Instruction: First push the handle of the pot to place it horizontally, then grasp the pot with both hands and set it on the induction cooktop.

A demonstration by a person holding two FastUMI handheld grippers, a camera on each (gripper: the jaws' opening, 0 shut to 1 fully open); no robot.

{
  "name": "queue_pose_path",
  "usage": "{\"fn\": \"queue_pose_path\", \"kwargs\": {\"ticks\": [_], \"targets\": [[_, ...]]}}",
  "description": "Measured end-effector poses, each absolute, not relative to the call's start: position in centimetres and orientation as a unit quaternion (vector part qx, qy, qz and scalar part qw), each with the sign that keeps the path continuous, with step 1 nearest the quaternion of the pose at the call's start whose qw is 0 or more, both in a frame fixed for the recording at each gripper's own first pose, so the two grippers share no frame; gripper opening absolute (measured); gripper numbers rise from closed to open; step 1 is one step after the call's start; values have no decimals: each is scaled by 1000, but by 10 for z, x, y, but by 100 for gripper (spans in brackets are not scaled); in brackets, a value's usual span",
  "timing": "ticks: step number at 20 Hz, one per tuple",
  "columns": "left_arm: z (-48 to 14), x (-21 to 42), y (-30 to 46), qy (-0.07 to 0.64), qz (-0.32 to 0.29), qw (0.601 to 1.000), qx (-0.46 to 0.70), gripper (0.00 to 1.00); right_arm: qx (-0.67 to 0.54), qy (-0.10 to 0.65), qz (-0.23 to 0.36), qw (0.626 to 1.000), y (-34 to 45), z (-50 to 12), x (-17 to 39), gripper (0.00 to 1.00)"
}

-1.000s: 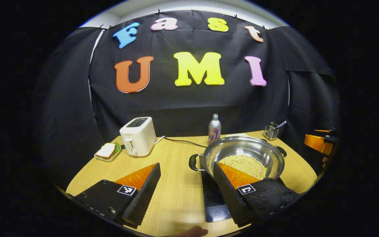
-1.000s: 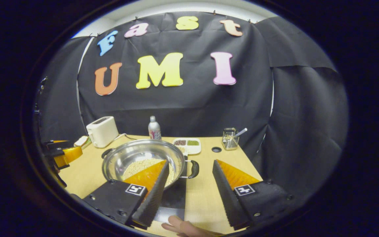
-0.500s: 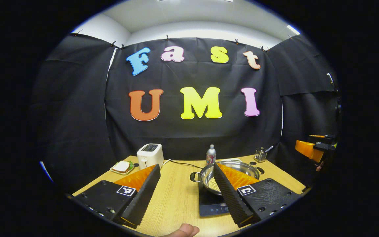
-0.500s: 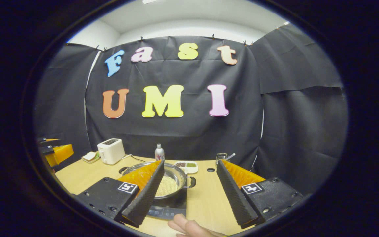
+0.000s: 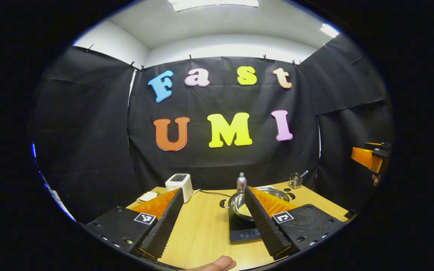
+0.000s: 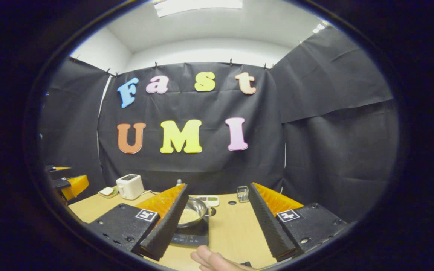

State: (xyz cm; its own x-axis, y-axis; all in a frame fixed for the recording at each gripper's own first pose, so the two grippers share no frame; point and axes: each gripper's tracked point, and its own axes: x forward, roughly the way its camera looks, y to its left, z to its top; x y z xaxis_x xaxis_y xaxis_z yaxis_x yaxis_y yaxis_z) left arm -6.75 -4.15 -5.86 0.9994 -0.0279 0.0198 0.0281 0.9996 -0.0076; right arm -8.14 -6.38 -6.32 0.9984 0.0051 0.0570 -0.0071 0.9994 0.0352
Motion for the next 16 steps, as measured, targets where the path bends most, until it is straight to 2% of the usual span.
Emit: {"fn": "queue_pose_path", "kwargs": {"ticks": [8, 16], "targets": [[-36, -93, -28, -43, 5, 999, 0, 96, 25, -47, 0, 999, -63, -52, -105, 100], [-32, -95, -22, -47, 7, 999, -18, 96, 25, -54, -7, 998, -64, -51, -113, 100]]}}
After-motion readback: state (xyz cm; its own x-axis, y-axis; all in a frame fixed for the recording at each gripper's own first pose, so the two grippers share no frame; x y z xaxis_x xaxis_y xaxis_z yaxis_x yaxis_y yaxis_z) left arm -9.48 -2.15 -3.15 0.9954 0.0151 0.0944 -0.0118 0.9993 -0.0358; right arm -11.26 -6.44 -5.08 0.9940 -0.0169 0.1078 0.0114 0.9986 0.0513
